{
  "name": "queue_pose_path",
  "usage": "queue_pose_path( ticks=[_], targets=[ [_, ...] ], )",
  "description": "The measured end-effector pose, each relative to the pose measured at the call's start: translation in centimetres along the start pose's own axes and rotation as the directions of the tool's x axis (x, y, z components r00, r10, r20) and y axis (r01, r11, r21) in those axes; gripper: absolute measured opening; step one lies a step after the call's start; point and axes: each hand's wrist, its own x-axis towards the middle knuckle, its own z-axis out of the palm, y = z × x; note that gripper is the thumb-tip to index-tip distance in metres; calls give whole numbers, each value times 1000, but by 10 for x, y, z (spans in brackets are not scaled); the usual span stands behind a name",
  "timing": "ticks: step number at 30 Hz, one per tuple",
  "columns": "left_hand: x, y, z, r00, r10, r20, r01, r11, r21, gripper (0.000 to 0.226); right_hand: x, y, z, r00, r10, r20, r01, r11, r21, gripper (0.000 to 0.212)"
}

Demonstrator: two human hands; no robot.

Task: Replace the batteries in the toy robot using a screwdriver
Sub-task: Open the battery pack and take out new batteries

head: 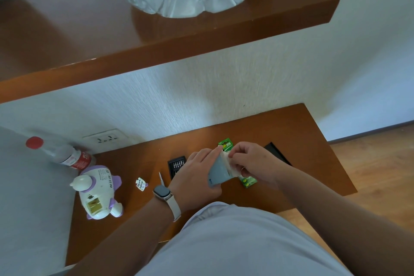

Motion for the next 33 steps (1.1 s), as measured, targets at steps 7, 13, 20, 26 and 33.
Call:
queue_pose_path(
  ticks=[7, 13, 20, 26, 33],
  targets=[
    [-3, -3, 1, 999, -48, 12, 48, 999, -21, 90, 0, -11, -9, 982, 158, 106, -190, 781, 595, 42],
    [-2, -1, -2, 997, -74, 7, 74, 996, -43, 92, 7, -1, -6, 998, -44, 49, 10, 835, 550, 38],
    [-2, 4, -3, 995, -94, -33, 92, 993, -70, 92, 7, 10, 7, 941, -224, -254, 246, 968, 59, 34],
    [0, 3, -1, 991, -105, -78, 100, 993, -62, 90, 7, 14, 16, 888, -316, -334, 308, 948, -78, 25],
    [2, 6, -6, 991, -116, -71, 108, 989, -100, 90, 9, 16, 22, 881, -394, -263, 325, 907, -269, 18]
  ],
)
